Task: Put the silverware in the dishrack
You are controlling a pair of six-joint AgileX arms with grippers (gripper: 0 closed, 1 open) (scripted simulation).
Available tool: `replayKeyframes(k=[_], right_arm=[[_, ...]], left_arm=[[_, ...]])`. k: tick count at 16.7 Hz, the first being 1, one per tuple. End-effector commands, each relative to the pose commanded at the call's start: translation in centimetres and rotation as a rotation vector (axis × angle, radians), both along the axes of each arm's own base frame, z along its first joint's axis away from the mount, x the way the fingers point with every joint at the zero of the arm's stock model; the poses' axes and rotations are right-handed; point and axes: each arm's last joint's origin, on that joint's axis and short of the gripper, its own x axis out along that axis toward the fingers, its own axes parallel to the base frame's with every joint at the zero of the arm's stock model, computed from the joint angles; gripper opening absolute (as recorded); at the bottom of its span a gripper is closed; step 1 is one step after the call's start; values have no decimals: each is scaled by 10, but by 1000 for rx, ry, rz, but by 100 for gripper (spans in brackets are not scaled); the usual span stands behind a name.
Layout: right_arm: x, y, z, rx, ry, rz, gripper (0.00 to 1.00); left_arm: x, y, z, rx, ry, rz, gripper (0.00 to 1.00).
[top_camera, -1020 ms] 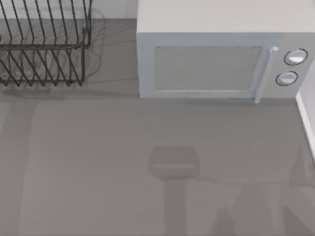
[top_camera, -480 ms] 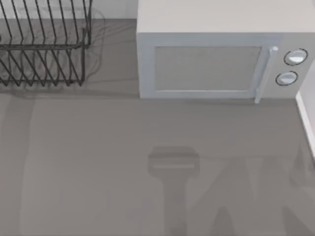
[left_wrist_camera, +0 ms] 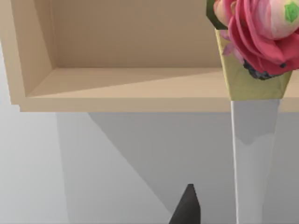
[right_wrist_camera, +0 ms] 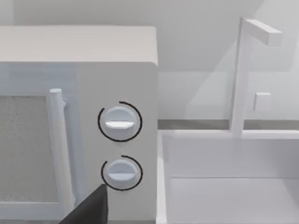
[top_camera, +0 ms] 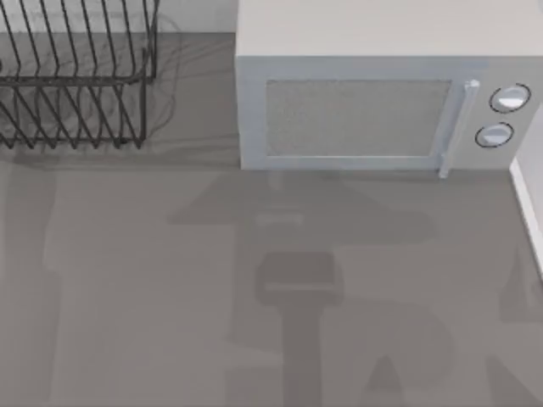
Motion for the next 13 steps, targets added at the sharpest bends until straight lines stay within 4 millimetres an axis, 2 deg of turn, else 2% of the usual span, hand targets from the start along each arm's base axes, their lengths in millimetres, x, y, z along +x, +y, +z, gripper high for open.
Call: replayKeyframes(k=[3,6,8,12,13], right_arm=[[0,0,0,0,0,0,100],[0,0,0,0,0,0,100],[0,0,0,0,0,0,100],[0,0,0,0,0,0,100],[0,0,0,0,0,0,100]], left_arm=[[24,-5,-46,1,-12,0,0],[34,-11,-80,-1,0,-1,0],[36,-12,-88,-2,4,-2,0],[36,-12,-88,-2,4,-2,0],[36,-12,-88,-2,4,-2,8]])
